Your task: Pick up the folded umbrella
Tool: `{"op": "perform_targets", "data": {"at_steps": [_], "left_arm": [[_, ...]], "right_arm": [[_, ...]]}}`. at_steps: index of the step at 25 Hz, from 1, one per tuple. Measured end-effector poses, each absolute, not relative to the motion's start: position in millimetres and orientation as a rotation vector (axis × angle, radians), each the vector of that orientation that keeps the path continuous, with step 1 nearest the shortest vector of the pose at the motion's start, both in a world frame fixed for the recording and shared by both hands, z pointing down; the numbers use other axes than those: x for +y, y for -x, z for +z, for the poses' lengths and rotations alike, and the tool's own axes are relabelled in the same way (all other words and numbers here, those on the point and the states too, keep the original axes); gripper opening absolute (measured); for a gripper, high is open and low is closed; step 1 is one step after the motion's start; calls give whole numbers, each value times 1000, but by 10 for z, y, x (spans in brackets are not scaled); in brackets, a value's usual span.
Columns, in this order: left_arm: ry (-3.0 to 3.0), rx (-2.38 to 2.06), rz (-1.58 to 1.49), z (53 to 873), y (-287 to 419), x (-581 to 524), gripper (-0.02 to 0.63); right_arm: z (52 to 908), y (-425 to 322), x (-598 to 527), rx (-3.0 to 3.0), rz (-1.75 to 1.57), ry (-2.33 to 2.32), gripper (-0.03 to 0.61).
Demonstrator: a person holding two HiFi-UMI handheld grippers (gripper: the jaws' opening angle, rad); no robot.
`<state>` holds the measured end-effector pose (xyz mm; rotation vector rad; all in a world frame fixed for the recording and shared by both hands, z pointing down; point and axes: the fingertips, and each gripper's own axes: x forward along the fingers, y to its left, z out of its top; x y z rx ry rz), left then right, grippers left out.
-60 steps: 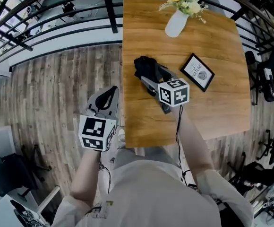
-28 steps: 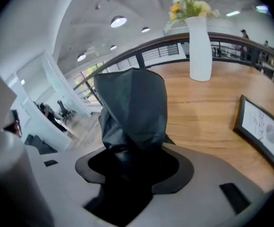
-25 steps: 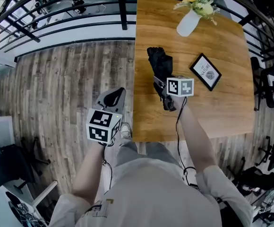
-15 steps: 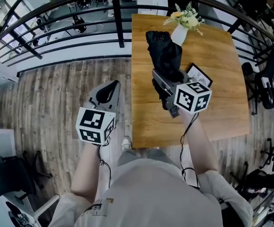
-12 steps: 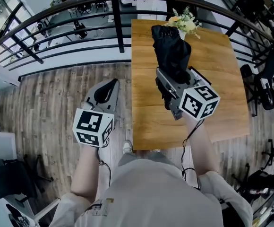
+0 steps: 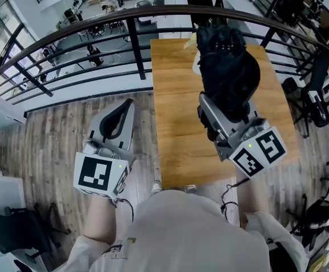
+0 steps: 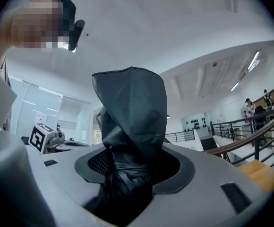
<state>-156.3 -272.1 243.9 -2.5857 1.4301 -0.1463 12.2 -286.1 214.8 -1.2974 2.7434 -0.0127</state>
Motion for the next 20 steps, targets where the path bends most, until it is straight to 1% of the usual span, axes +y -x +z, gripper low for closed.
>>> {"op": "perform_targets", "data": {"at_steps": [4, 9, 20], "left_arm": [[2576, 1414, -106, 2290, 1536, -2579, 15], [2606, 1407, -109, 2330, 1517, -2406, 15], [2625, 1387, -125, 2465, 1532, -2236, 15]], "right_arm": [[1986, -236, -2623, 2716, 70, 1317, 261], [1924, -350, -2359, 2668, 105, 1349, 261], [2300, -420, -2196, 2733, 27, 1403, 261]]}}
